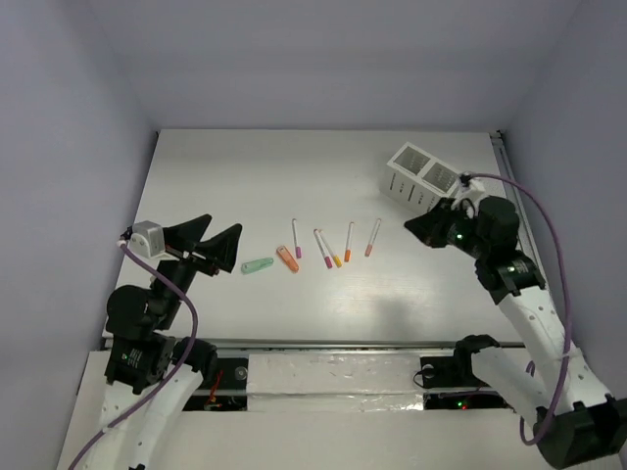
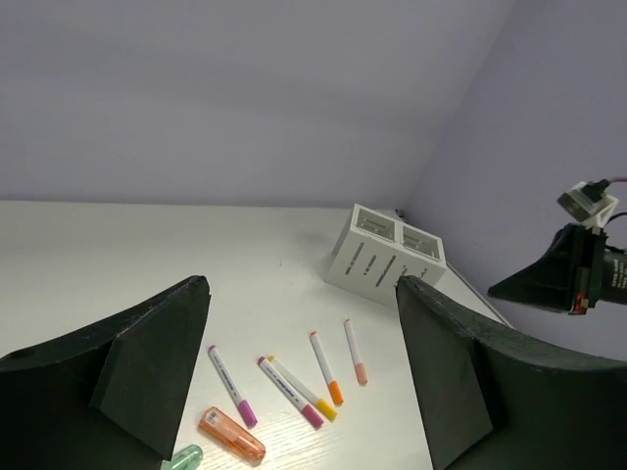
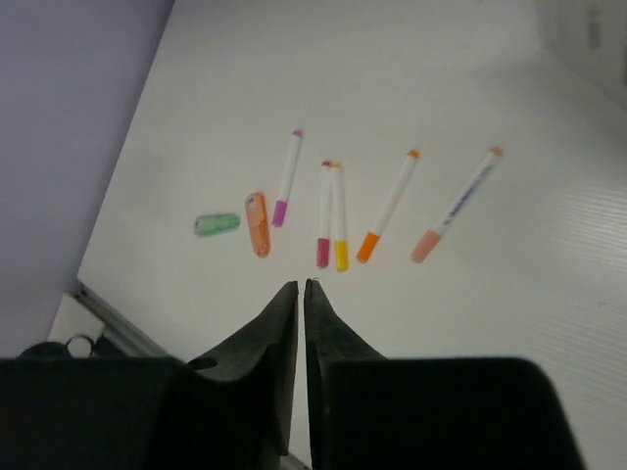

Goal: Sort the stationery into containers
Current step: Pick up the pen from the center of the board.

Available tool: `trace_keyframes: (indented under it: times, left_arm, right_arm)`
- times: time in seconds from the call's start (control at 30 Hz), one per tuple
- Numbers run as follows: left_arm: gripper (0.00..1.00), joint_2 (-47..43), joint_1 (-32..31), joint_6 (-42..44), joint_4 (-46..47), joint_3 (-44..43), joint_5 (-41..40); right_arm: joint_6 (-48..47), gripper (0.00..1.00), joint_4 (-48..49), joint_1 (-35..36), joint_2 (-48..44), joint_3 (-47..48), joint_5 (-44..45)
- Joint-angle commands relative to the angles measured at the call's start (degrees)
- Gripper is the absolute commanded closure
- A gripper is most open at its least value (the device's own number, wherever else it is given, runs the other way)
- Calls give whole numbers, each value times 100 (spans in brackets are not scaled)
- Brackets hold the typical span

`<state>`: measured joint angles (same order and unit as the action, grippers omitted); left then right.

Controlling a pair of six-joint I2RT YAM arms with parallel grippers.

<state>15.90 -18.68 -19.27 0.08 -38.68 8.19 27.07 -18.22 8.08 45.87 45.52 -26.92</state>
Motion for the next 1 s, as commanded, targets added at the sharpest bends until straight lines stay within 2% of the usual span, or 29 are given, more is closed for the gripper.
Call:
trace_keyframes:
  times: [0.0,0.07,0.1,0.13,0.17,0.33,0.37,0.4,0.43,0.47,0.57,0.63,0.73,0.8,0.97]
  left_arm:
    - [26,184,-31,116,116,-35,157]
    - [32,290,-31,125,45,-87,104]
    - [36,360,-31,116,28,-87,70]
    - [40,370,-31,90,28,-70,0]
    - [49,379,-31,72,28,-61,-27]
    - [78,563,-31,11,10,-79,-264]
    - [97,642,-31,19,-155,-140,-291]
    - [100,825,-31,11,-288,-175,-317]
    - [100,923,-31,19,-341,-210,-326]
    - [100,1002,-31,46,-385,-245,-309]
    - [100,1161,-31,46,-456,-263,-309]
    - [100,1109,-31,46,-438,-255,-344]
    - [92,1003,-31,46,-368,-211,-327]
    - [85,985,-31,55,-316,-176,-274]
    - [81,1099,-31,72,-350,-193,-142]
  right_arm:
    - [107,90,627,1429,386,132,761]
    - [0,96,408,2256,992,386,2305]
    - [-35,99,337,2634,1221,623,2540]
    - [-26,100,267,2699,1571,695,2655]
    - [0,100,284,2699,1679,721,2909]
    - [35,100,57,2699,2031,730,3736]
    - [35,96,-6,2699,2214,739,3955]
    - [9,89,-41,2699,2312,731,4062]
    - [0,71,-111,2699,2417,739,4176]
    - [-9,58,-138,2699,2531,748,4368]
    - [-17,35,-191,2699,2997,809,4729]
    - [-44,33,-165,2699,3382,879,4871]
    - [-44,34,-217,2699,4032,1169,5196]
    - [-44,39,-279,2621,4359,1449,5467]
    - [-88,43,134,2234,4948,1662,5057]
